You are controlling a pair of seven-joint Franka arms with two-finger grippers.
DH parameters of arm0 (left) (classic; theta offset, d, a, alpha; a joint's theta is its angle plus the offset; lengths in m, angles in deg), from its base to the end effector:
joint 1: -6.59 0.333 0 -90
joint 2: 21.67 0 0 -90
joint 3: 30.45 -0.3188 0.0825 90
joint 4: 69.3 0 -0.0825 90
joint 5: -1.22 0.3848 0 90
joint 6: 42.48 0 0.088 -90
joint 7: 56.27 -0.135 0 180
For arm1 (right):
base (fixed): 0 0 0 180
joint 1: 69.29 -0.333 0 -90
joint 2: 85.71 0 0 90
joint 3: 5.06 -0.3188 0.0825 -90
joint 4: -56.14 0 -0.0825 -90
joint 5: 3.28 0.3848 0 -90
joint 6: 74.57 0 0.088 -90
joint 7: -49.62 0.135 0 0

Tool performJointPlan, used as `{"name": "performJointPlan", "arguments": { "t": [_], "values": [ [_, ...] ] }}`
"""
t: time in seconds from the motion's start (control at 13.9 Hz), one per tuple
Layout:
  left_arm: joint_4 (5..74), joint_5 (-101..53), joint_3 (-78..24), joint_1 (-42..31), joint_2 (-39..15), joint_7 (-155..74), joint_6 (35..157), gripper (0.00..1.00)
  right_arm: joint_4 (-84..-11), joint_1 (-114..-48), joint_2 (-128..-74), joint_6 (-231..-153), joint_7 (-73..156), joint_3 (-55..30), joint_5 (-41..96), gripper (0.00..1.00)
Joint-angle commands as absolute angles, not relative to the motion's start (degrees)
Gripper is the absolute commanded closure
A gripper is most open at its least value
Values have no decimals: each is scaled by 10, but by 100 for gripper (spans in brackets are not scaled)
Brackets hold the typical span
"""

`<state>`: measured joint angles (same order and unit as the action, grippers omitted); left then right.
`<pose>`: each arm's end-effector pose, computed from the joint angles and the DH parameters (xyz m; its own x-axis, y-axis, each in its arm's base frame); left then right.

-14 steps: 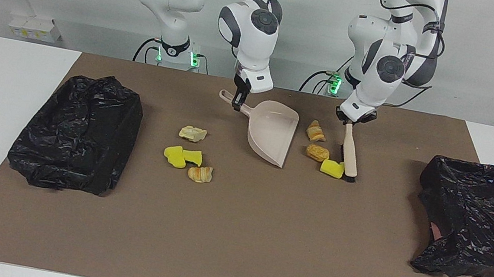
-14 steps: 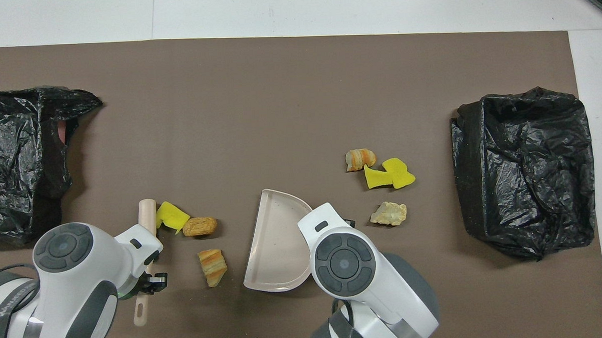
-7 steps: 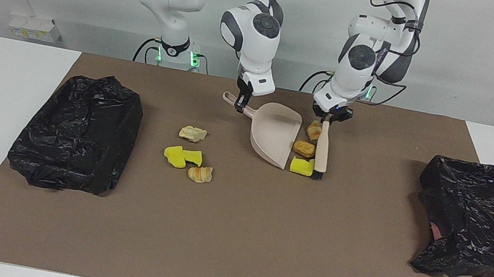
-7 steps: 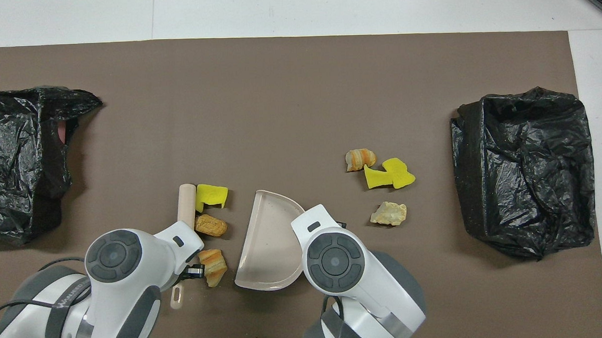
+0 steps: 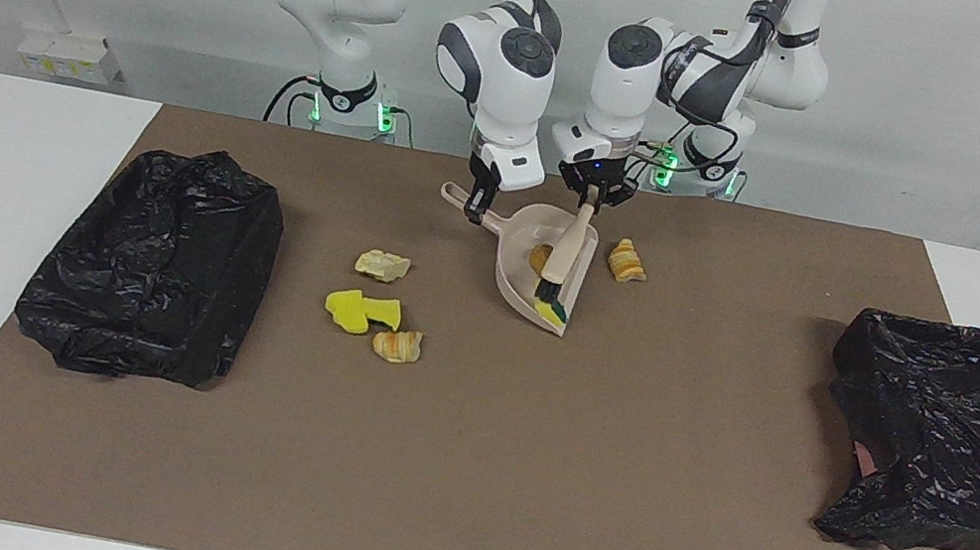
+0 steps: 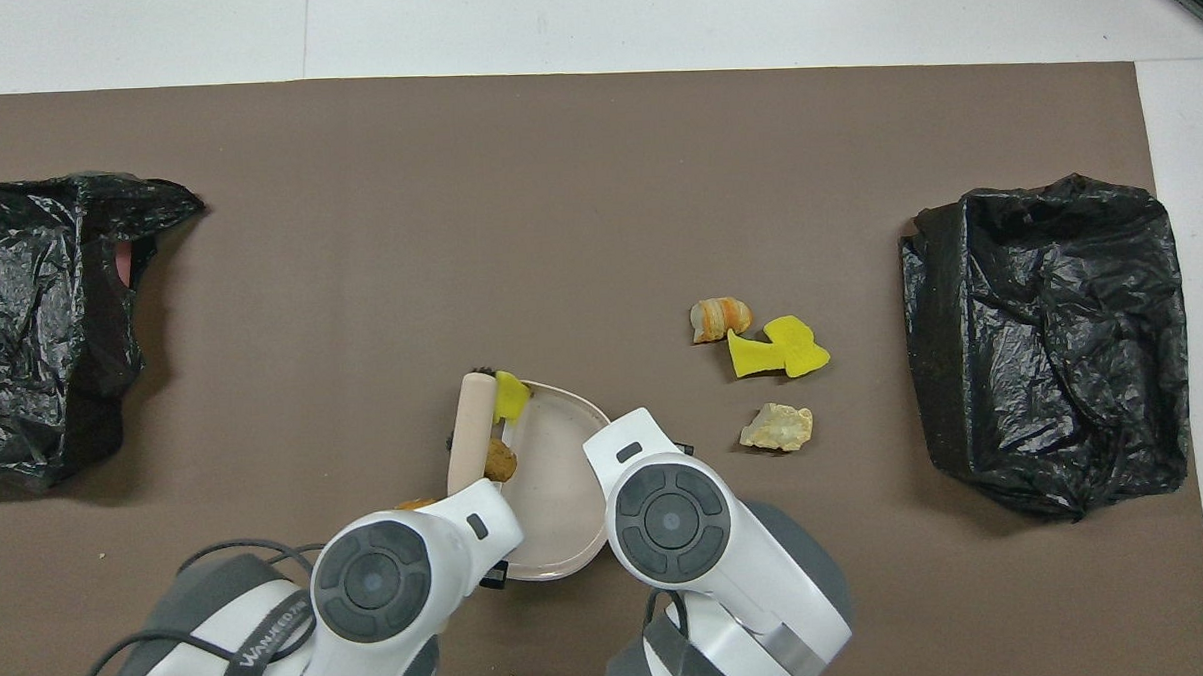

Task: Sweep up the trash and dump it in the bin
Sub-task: 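Sweep bread and sponge pieces into the dustpan with the left gripper's brush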

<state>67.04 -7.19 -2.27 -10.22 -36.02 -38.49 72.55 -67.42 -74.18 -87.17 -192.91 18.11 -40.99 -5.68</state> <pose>0.3061 -0.3217 0.3701 0.9202 -0.3657 -0.1397 -0.3742 -0.9265 -0.0394 0.3995 0.3402 0.3546 0.2782 0.9547 -0.1053 0.9580 -0.2838 -0.0417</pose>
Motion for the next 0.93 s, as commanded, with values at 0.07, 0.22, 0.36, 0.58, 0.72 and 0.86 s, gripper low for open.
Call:
{"name": "performJointPlan", "arguments": {
  "t": [0.07,0.22,0.36,0.58,0.72,0.86],
  "values": [
    [593,-79,-79,-98,-370,-388,565,100,-681,-738,-869,-1941,188,-412,-44,100],
    [611,-81,-80,-98,-394,-326,528,100,-681,-738,-869,-1934,194,-412,-44,100],
    [634,-83,-80,-98,-411,-233,535,100,-681,-737,-870,-1913,199,-413,-44,100],
    [662,-142,-80,-97,-424,-132,538,100,-688,-738,-867,-1918,210,-413,-43,100],
    [700,-147,-79,-104,-437,-84,542,100,-707,-739,-872,-1958,201,-413,-43,100],
    [735,-156,-79,-103,-465,-55,561,100,-712,-739,-889,-1973,190,-413,-44,100]
  ]
}}
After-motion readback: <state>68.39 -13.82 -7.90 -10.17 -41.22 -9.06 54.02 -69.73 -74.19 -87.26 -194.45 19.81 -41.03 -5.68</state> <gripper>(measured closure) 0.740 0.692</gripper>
